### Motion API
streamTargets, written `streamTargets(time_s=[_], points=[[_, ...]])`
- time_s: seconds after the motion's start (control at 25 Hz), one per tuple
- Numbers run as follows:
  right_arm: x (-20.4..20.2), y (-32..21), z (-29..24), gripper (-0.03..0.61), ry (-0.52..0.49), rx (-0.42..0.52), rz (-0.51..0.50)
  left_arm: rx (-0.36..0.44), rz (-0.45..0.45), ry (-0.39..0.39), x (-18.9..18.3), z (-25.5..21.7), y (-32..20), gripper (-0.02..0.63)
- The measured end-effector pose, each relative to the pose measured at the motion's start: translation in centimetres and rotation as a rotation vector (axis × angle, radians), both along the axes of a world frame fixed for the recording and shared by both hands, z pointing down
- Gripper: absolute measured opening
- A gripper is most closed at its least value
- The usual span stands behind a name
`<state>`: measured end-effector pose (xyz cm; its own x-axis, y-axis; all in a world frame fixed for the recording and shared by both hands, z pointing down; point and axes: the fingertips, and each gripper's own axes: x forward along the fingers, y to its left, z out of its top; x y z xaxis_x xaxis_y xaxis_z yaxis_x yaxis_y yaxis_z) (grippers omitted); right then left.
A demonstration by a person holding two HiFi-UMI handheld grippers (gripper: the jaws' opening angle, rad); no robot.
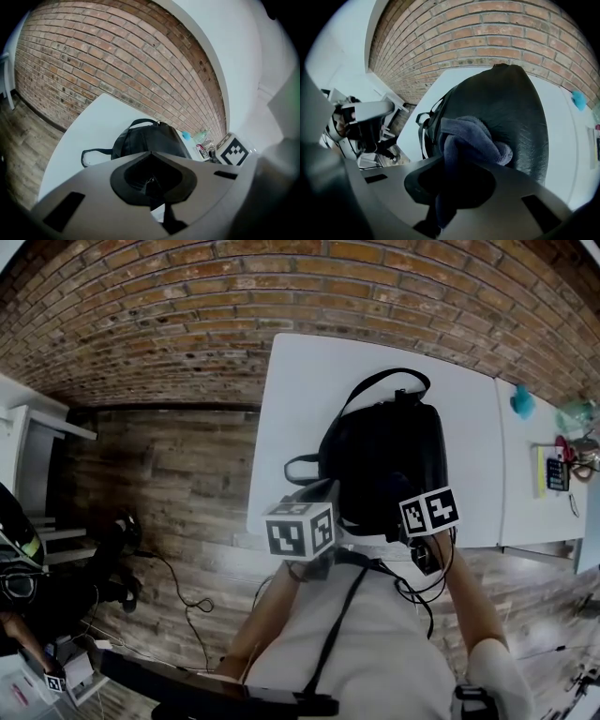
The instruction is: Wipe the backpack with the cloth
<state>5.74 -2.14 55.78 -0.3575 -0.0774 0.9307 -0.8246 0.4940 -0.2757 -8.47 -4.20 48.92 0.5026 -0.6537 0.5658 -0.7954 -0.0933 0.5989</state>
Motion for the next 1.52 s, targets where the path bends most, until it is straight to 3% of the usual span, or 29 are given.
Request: streamTargets(time_s=[0.12, 0.32, 0.52, 0.8, 1.08, 1.52], points=[[-0.9, -2.0, -2.5, 0.038, -0.072, 0.032, 0.019, -0.003, -0.005, 0.000, -0.2, 0.0, -0.1, 0.005], [-3.1, -7.8, -5.9, 0.037, -0.100, 0.178, -0.013, -0.012, -0.008, 0.000, -0.3, 0.2, -0.1, 0.005], [-5.7, -13.1, -6.7, 0.038, -0.075, 0.288, -0.043, -0.009, -0.006, 0.009, -0.4, 0.1, -0.1, 0.005], [-8.3, -18.0, -4.1, 0.038, 0.025, 0.341, -0.070, -0.016, -0.006, 0.009, -0.5, 0.2, -0.3, 0.005], [-8.4, -18.8, -0.5, 0.038, 0.060, 0.270, -0.017, -0.013, -0.010, 0.009, -0.7, 0.1, -0.5, 0.005], [-7.9, -16.0, 1.1, 0.037, 0.094, 0.163, -0.064, -0.012, -0.014, 0.012, -0.8, 0.1, -0.4, 0.005]])
